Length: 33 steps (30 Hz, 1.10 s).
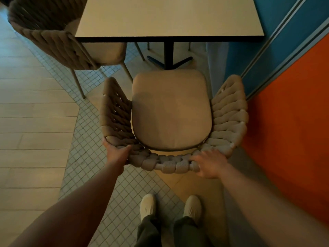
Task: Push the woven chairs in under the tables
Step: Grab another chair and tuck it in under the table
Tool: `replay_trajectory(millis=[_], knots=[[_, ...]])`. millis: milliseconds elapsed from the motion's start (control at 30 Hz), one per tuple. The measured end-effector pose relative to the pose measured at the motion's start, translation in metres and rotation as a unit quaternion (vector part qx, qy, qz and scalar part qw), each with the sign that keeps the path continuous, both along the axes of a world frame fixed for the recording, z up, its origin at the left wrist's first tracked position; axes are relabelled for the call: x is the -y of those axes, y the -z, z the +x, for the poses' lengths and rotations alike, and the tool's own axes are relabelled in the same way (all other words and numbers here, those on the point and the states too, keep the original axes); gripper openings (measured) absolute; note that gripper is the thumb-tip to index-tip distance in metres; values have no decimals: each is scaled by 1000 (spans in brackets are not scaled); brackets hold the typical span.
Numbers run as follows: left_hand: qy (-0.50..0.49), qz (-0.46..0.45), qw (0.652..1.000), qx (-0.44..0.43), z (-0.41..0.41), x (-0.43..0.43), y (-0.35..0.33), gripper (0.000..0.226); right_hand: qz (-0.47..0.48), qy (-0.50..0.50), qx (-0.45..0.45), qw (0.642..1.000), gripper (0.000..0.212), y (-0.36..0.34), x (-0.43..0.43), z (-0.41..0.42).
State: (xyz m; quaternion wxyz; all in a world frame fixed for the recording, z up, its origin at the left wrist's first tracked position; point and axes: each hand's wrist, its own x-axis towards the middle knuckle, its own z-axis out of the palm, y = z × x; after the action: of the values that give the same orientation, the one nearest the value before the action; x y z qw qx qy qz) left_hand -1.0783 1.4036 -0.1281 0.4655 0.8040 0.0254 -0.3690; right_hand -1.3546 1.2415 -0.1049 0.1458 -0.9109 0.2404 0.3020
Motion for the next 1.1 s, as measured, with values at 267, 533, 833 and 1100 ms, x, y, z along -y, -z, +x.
replay_trajectory(millis=[267, 533, 833, 1100], knots=[[-17, -16, 1000, -2, -7, 3, -5, 109, -14, 20, -29, 999, 57, -17, -5, 1], [0, 6, 1000, 10, -23, 19, -6, 112, -23, 43, -42, 998, 52, -23, 3, -12], [11, -18, 999, -30, -33, 30, -16, 114, 34, 400, 183, 898, 61, -10, -10, -40], [-43, 0, 997, -57, -47, 28, -21, 107, 53, 847, 328, 416, 92, 1, -29, -1]])
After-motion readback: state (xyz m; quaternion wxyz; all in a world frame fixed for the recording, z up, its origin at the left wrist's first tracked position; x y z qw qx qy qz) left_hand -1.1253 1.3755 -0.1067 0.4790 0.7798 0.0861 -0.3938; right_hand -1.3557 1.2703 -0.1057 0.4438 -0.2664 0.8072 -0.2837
